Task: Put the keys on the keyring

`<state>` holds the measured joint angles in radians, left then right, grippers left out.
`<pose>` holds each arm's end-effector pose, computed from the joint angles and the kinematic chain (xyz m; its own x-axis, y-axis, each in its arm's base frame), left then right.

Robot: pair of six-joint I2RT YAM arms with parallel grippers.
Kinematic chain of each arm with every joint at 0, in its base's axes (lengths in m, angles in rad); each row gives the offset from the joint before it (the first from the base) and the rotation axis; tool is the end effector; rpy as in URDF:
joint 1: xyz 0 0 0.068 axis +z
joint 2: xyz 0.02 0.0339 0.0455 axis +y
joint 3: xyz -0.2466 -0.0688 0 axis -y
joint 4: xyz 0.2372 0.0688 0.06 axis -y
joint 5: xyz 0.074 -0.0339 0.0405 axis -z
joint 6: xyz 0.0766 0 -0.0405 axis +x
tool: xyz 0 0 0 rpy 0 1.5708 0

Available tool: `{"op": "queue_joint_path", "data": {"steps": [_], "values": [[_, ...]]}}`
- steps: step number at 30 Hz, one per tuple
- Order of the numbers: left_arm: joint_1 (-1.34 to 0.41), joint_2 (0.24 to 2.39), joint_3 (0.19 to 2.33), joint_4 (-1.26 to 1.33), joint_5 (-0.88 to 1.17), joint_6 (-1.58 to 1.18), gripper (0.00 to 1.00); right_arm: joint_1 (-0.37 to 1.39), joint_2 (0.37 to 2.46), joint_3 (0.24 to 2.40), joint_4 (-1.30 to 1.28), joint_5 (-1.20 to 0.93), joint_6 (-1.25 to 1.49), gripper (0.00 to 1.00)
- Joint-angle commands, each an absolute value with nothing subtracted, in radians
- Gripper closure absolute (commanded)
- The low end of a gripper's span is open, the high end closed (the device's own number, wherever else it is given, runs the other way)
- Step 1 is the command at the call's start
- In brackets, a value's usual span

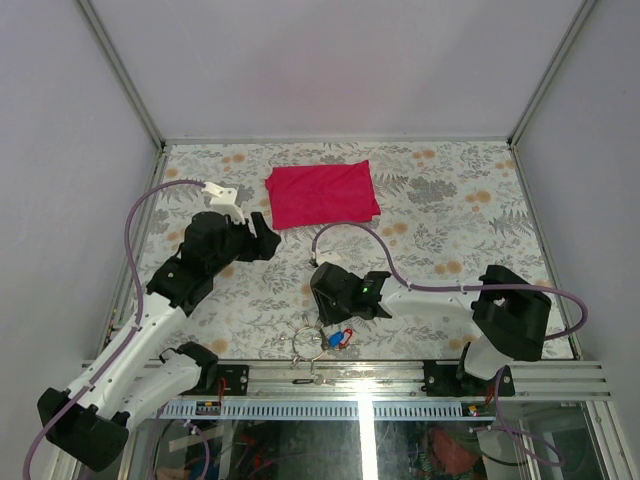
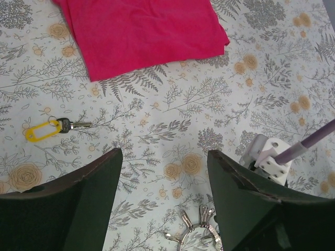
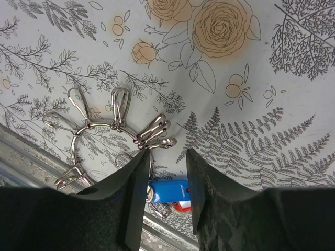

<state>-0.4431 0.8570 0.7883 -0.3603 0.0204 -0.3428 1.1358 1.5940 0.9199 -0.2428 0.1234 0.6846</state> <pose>0.2128 -0.1027 0.2808 -0.5036 -0.1330 -0.8536 0.2932 0.9031 -0.3137 0.1517 0.3041 0.1398 -0.8083 -0.2502 -0.5330 -0.4612 0.8317 0.3090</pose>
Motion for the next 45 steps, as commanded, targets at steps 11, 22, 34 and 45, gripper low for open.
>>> {"op": "queue_joint_path", "data": {"steps": [11,22,34,45], "values": [[-0.437,0.868,0.8,-0.362,0.066,-0.261,0.32,1.128,1.657,0.981,-0.275,0.191,0.817,0.6],[-0.437,0.863,0.794,-0.361,0.056,-0.238,0.32,1.128,1.658,1.063,-0.302,0.24,0.785,0.63],[-0.437,0.81,0.79,-0.369,-0.022,-0.22,0.32,1.156,1.818,1.211,-0.304,0.102,0.686,0.67],[-0.437,0.704,0.811,-0.39,-0.165,-0.214,0.32,1.222,1.909,1.294,-0.284,0.012,0.588,0.66]]}}
